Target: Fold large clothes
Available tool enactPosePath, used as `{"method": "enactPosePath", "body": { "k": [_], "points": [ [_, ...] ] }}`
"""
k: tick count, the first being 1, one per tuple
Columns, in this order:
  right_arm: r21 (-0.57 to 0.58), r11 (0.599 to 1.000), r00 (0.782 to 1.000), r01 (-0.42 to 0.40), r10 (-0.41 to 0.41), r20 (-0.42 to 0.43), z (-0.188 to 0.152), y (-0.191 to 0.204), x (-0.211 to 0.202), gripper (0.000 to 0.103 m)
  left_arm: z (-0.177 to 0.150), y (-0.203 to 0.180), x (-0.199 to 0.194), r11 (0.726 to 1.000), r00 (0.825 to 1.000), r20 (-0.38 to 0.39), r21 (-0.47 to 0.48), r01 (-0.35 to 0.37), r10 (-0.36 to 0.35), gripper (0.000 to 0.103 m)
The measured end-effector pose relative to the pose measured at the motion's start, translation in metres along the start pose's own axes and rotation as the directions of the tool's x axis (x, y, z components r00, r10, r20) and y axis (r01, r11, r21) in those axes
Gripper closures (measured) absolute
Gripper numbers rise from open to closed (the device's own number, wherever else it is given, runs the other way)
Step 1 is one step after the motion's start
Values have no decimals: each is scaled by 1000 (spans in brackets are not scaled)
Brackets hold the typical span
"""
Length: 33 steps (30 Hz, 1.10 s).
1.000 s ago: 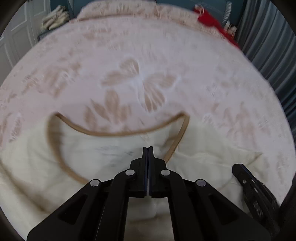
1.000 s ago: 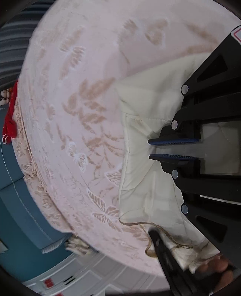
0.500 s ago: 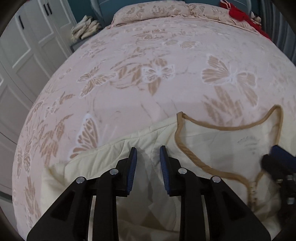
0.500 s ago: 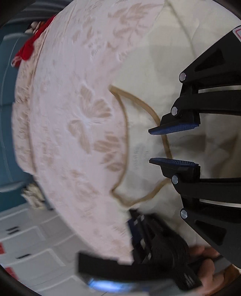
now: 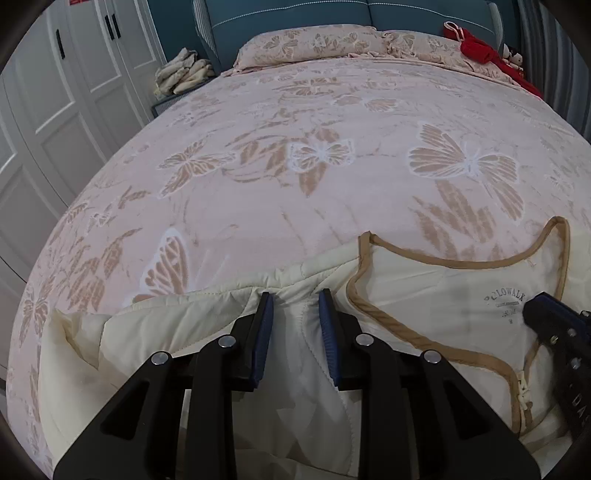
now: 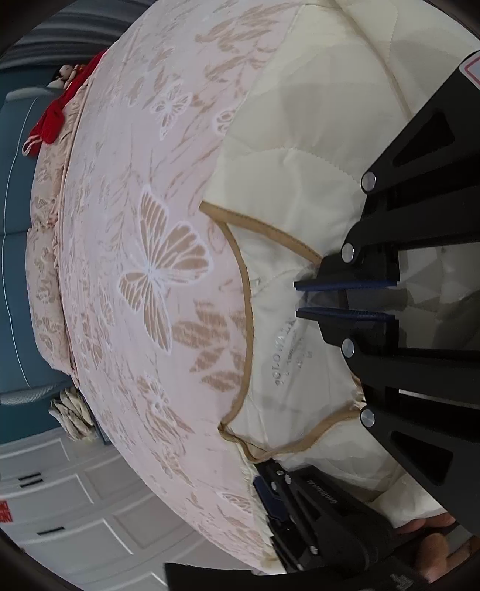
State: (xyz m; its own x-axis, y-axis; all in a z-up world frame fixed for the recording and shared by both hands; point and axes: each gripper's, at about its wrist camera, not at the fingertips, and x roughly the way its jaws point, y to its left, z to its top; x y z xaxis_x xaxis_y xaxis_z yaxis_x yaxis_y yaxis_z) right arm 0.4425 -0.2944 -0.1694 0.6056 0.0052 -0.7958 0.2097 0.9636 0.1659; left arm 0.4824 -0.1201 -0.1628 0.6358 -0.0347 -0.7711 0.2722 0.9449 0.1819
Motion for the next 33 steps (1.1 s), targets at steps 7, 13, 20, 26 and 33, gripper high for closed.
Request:
{"method": "enactPosePath", "body": {
  "k": [7,13,20,26,33],
  "points": [
    [2,1000,999,26,-26,30,0,2,3,103,0,-3,0,1000,1000,12,7,-27,27,78],
    [122,992,985,33,-53,167,-7,-20,-76,87,-16,41,-69,991,999,30,-134,-19,23,45],
    [179,983,984,-26,-6,177,-115,-105,-255,39,-131,147,-195,979,994,-48,-183,85,-96,16],
    [237,972,997,3,16,-76,-263,-163,-337,36,-273,212,-252,931,946,-243,-346,120,-212,15],
    [464,877,966,-124,213,-145,-360,-171,-343,36,-337,208,-269,854,894,-269,-482,197,-358,16]
  ]
}}
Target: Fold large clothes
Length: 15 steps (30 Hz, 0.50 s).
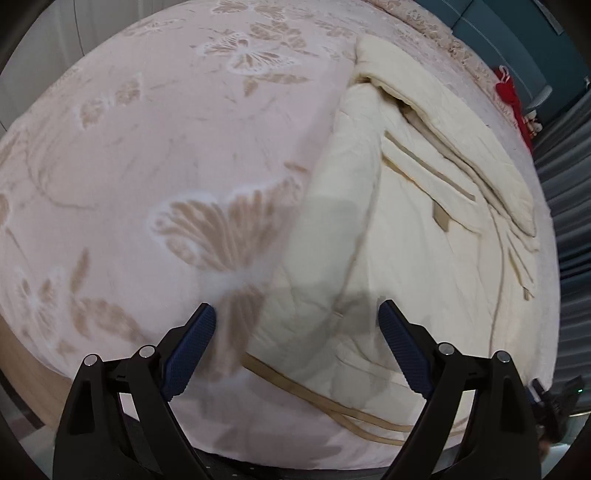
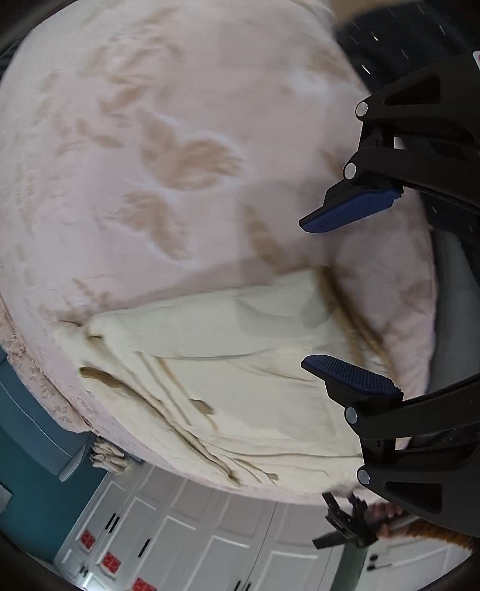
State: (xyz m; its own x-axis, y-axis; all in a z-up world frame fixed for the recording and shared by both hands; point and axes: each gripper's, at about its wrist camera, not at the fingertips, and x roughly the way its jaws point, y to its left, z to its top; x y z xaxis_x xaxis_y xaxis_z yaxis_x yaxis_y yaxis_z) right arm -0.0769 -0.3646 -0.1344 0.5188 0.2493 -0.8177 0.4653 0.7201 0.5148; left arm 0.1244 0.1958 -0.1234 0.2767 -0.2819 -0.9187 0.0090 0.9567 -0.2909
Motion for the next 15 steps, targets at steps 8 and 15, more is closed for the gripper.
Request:
{"method": "enactPosePath", "body": {
  "k": [8,15],
  "points": [
    [1,995,995,-96,96,-4,-9,22,11,77,-2,-25,-18,997,1000,-4,76,2,-2,93],
    [-97,993,996,-69,74,45,-9,35,-28,100,-10,-35,-62,991,996,75,126,34,-43,97]
  ]
}}
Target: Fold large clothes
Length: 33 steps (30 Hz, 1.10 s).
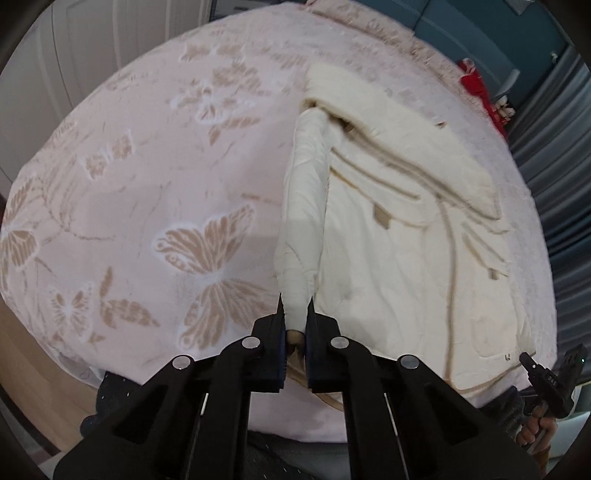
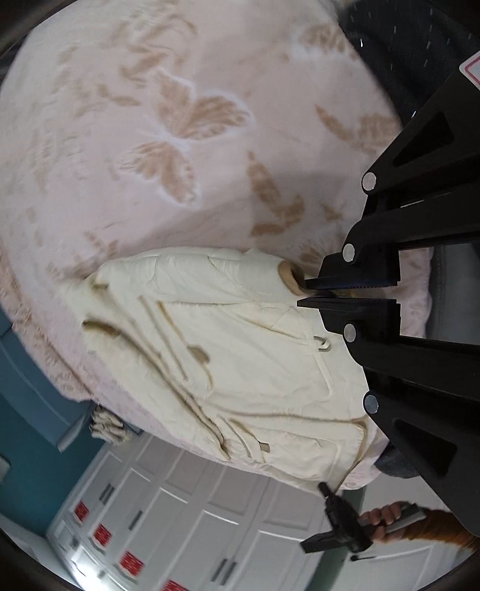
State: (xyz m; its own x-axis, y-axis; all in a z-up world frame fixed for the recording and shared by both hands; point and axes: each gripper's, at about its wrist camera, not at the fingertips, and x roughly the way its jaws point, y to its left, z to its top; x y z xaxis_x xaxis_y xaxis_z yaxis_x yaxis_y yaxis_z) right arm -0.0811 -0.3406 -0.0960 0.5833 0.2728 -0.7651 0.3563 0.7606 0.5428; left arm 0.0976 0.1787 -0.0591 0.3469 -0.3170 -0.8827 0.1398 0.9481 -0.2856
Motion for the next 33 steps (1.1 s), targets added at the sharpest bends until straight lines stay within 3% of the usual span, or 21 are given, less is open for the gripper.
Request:
{"method": "enactPosePath", "body": {
  "k": [7,10,12,14,16,19,21,25,29,33],
  "points": [
    [-235,970,995,54,-72,-67,-18,34,-75,100,-47,-7,-89,997,999,-12,63,48,-48,97],
    [-291,956,992,28,-62,-109,-38,49,-121,100,-70,0,-143,997,997,10,22,76,-77,97],
    [-325,946,996,20,-48,-78,-49,61,-157,100,-76,3,-175,995,993,59,-14,101,-100,97],
    [-335,942,1000,8,-7,3,-40,79,-185,100,-68,-2,-211,993,981,160,-24,117,-112,97],
    [-338,941,993,-8,49,112,-24,92,-203,100,-54,-11,-224,992,965,234,-11,124,-118,97],
    [-306,951,965,-41,118,236,8,96,-197,100,-23,-22,-215,995,949,298,10,102,-100,97],
    [-256,965,955,-55,126,267,29,88,-172,100,-2,-24,-194,997,954,290,0,74,-70,97],
    [-172,985,965,-22,66,254,54,70,-106,100,34,-26,-123,1000,976,217,-6,-19,20,97],
    [-151,988,972,35,2,235,66,66,-62,100,47,-32,-74,992,971,206,15,-128,123,96],
    [-116,992,971,60,-31,236,78,60,-34,100,61,-38,-40,981,963,200,32,-190,180,96]
  ]
}}
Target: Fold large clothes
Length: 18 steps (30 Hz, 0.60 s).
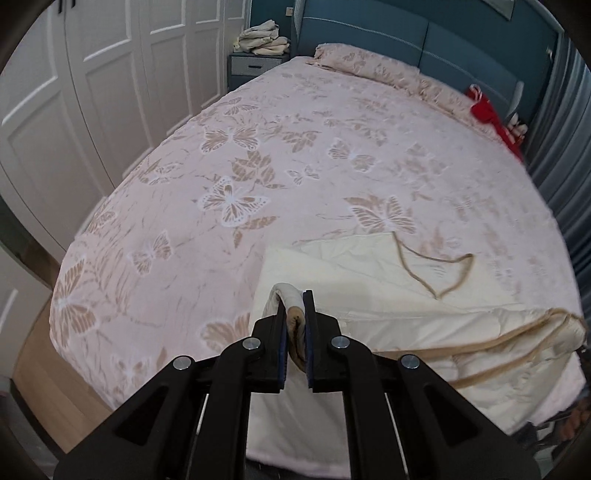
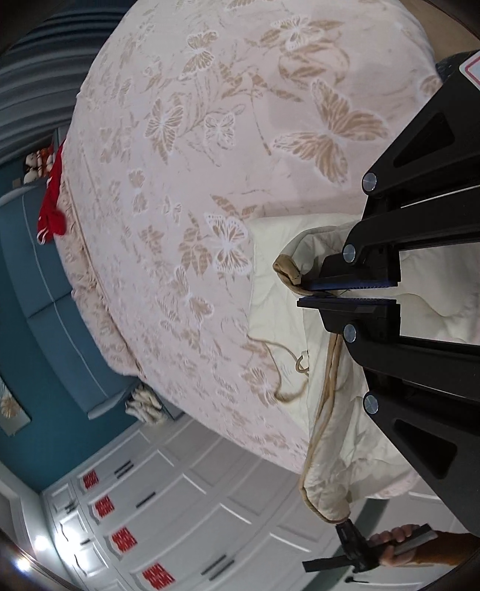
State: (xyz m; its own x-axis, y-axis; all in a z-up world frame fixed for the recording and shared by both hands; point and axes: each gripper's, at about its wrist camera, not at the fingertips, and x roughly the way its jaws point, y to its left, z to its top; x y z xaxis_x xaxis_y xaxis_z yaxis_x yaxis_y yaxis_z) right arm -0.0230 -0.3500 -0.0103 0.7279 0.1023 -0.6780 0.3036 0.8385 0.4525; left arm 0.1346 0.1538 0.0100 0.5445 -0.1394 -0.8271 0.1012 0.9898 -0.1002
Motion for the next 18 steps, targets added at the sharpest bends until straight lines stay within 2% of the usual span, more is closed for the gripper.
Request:
{"method": "enactPosePath", "body": {
  "k": [9,18],
  "points": [
    [62,996,998,58,-57,-16,10,-7,56,100,10,-11,68,998,996,-63,-1,-69,69,96],
    [126,987,994,103,-98,-42,10,-19,97,100,11,-17,112,994,988,-110,-4,-107,106,94]
  ]
}}
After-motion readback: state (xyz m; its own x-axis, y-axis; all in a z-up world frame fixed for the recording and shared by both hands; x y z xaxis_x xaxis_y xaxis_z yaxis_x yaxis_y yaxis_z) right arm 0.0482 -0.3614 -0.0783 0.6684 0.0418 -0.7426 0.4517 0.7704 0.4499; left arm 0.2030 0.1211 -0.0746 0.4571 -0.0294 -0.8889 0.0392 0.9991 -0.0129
